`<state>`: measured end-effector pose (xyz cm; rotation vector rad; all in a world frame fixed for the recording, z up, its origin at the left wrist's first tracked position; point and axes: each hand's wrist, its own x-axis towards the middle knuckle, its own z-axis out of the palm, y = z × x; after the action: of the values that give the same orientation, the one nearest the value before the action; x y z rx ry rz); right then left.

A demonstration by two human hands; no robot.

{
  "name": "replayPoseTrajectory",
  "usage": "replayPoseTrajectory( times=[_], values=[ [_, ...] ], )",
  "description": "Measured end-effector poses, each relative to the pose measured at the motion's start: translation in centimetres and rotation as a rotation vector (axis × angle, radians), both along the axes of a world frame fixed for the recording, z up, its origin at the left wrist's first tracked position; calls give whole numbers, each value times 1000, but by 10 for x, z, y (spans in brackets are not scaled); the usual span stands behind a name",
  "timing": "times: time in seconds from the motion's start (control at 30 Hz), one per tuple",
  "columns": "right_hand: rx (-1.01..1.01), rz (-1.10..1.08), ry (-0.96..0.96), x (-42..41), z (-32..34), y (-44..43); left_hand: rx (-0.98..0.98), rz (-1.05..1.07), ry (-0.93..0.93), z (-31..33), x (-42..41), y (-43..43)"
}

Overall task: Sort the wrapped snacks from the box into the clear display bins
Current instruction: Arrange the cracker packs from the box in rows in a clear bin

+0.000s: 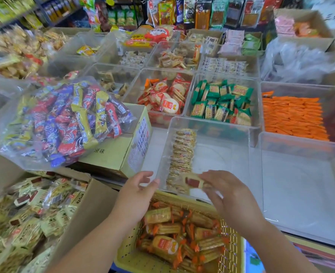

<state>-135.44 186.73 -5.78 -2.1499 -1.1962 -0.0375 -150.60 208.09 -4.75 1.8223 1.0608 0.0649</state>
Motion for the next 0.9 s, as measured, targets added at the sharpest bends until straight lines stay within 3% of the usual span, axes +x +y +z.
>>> replayPoseTrajectory(
  times=[0.2, 0.33, 0.47, 0.9],
  values=[
    [-562, -137, 255, 54, -36, 5, 416, -520, 342, -17, 19, 7],
    [-945, 35, 275, 60, -66, 19, 433, -650, 496, -30, 32, 0],
    [-980, 170, 595, 65, -81, 24, 512, -677, 533, -41, 31, -1],
    [-1041, 285, 734, 74, -94, 55, 536, -721, 619, -47, 32, 1]
  ],
)
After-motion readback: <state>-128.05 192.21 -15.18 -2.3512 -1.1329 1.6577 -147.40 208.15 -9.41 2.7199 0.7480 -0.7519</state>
